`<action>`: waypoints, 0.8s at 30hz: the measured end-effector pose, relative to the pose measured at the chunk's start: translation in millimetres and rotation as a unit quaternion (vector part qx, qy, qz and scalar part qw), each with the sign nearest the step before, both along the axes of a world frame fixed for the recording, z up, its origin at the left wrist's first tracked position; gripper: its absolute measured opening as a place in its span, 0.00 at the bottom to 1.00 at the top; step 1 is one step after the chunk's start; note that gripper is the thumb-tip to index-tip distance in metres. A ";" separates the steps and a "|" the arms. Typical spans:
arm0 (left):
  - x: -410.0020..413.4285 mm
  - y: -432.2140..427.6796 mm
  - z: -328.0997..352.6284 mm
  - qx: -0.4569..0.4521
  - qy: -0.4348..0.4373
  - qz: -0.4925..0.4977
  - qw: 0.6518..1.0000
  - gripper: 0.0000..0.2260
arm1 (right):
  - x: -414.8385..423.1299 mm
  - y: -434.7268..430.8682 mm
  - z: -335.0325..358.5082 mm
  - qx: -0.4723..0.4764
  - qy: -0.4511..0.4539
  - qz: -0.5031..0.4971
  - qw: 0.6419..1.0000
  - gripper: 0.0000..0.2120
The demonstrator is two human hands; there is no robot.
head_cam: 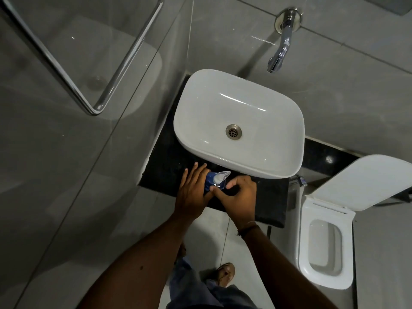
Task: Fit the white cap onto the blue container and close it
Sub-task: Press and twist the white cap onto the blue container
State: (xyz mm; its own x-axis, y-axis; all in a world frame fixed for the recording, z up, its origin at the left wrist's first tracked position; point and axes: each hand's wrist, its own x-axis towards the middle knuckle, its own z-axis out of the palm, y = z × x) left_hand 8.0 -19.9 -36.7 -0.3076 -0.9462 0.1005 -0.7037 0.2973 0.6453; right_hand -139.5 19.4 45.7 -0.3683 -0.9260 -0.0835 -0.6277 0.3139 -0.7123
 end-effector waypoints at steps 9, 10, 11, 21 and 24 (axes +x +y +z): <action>-0.2 -0.3 2.4 0.005 0.005 0.001 1.000 0.35 | -6.6 -11.9 1.8 0.002 -0.025 0.015 1.000 0.24; -0.2 -0.3 2.8 0.003 0.006 -0.001 1.000 0.36 | -8.5 -13.0 2.4 0.016 -0.034 0.038 0.999 0.28; -0.4 -0.2 3.0 0.001 0.005 -0.004 1.000 0.36 | -10.2 -13.8 2.8 0.039 -0.044 0.070 0.996 0.33; -0.8 -0.6 1.8 0.005 0.002 0.003 1.000 0.34 | 11.6 -20.8 7.5 0.026 -0.078 -0.040 0.996 0.18; -1.3 -1.1 0.8 0.006 -0.013 0.002 1.000 0.31 | 21.7 -21.5 6.4 0.006 -0.079 -0.085 0.993 0.21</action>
